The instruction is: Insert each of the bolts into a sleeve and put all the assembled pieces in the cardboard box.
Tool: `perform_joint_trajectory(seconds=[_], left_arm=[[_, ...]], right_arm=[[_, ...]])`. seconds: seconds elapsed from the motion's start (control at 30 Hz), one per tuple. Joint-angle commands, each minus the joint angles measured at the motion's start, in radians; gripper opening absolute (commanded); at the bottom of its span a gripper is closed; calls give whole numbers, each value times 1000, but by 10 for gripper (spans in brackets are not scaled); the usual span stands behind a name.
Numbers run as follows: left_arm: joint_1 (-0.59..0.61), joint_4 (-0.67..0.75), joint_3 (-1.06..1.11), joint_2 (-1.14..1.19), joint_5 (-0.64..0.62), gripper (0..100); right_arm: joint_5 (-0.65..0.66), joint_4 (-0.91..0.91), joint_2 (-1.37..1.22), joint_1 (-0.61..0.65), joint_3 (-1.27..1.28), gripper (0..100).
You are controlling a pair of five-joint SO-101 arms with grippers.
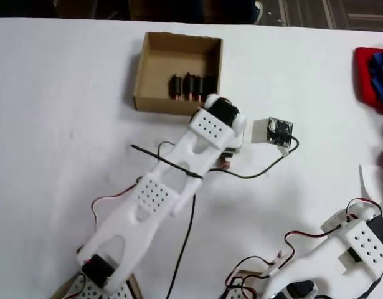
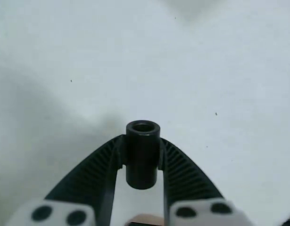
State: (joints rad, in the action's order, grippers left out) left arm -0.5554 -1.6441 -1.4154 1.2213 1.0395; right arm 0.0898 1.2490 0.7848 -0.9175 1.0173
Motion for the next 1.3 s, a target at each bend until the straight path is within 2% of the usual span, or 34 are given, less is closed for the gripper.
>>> perform_joint_trajectory(seconds=[0.0, 0.13, 0.33, 0.47, 0.63, 0.77, 0.87, 1.1, 1.27], left_arm=[[12, -77, -4, -89, 17, 169], [21, -109, -12, -77, 34, 168], [28, -106, -45, -72, -199, 168], [57, -120, -44, -72, -318, 168], [120, -121, -41, -55, -566, 169], [158, -124, -44, -18, -707, 169], [166, -127, -44, -14, -772, 169], [163, -138, -42, -8, -799, 169], [150, -141, -41, -8, -984, 169]], right_arm=[[11, -10, 36, -1, -8, 21], [11, -10, 36, -2, -8, 21], [11, -10, 36, -2, -8, 21], [11, -10, 36, -7, -8, 21], [11, -10, 36, -1, -8, 21], [11, -10, 36, -1, -8, 21], [11, -10, 36, -1, -8, 21], [11, -10, 36, -5, -8, 21], [11, -10, 38, -1, -8, 21]])
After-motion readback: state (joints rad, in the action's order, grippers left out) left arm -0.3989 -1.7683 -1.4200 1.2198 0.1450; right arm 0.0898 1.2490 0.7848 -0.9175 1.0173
